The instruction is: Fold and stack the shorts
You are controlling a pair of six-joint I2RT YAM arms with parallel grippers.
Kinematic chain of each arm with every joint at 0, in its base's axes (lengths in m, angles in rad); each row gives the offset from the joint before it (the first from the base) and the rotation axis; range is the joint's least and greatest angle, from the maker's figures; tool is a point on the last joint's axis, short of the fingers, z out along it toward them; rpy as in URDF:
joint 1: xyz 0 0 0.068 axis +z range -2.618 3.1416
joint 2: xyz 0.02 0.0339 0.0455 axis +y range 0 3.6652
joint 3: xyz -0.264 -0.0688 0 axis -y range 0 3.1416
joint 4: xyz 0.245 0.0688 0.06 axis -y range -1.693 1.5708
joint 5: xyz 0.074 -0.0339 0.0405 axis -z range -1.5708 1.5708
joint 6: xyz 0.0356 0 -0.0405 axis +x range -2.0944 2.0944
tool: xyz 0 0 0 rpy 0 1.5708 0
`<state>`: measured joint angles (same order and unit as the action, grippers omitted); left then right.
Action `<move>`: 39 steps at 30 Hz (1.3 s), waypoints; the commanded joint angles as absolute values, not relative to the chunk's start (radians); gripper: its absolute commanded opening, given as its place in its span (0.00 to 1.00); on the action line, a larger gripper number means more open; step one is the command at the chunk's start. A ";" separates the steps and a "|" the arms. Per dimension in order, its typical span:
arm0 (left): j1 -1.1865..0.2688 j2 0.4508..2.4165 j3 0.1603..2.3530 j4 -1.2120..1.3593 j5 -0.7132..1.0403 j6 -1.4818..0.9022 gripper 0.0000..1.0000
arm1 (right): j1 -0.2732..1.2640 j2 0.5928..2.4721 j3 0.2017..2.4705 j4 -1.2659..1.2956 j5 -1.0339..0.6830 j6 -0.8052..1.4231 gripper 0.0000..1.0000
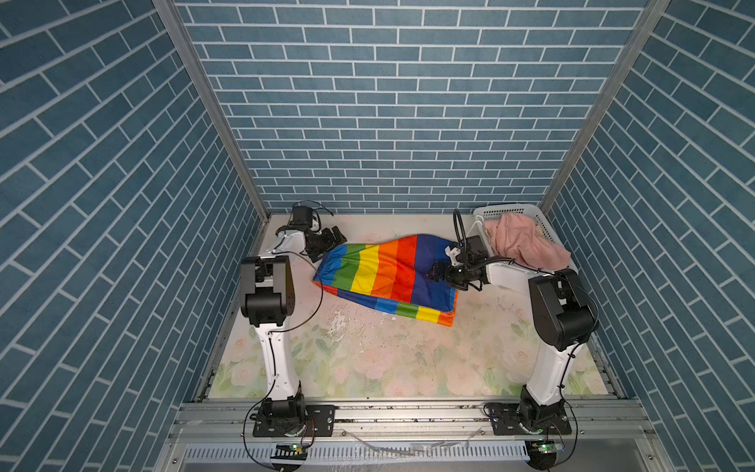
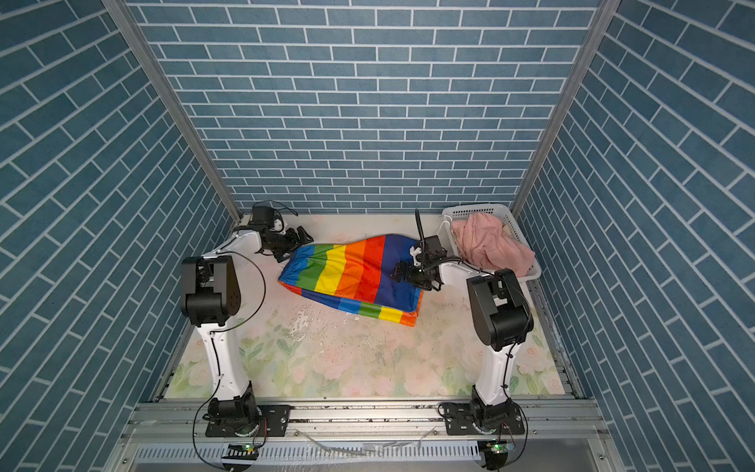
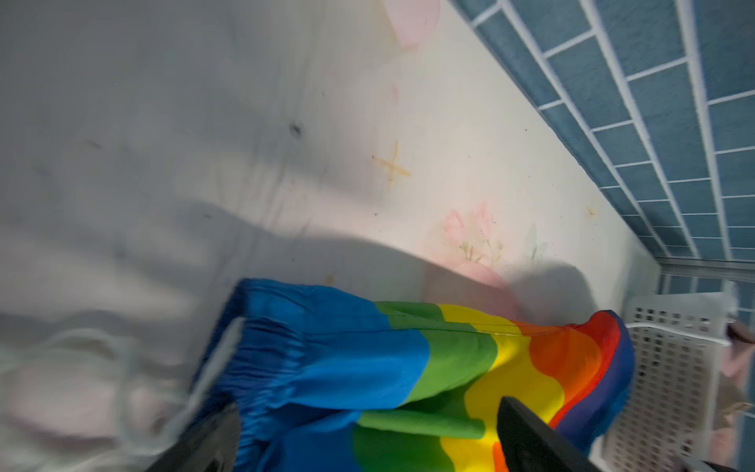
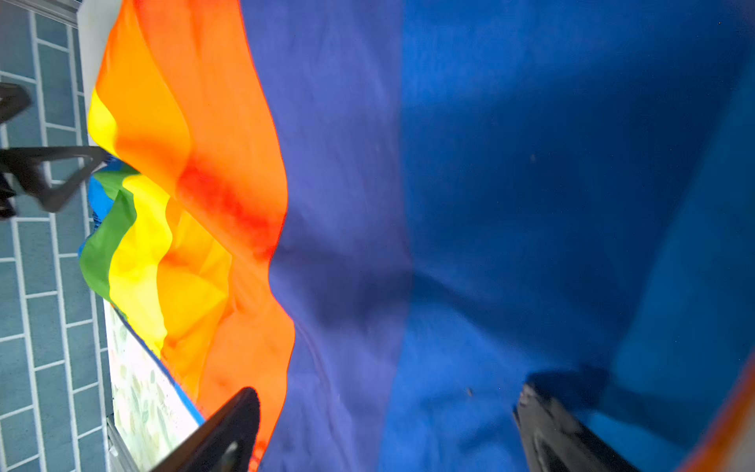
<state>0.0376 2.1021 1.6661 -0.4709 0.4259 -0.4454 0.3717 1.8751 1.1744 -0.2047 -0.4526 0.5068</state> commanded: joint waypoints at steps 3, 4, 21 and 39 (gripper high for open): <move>0.070 1.981 1.680 -0.671 0.170 -0.193 1.00 | 0.365 1.729 1.191 -0.351 -0.398 0.438 0.99; 0.074 1.994 1.683 -0.704 0.162 -0.173 1.00 | 0.364 1.720 1.186 -0.365 -0.391 0.433 0.99; 0.033 2.183 1.721 -0.820 0.273 -0.112 0.99 | 0.263 1.597 0.947 -0.333 -0.422 0.397 0.99; -0.047 2.285 1.774 -0.871 0.167 -0.103 0.68 | 0.241 1.683 0.953 -0.270 -0.455 0.441 0.99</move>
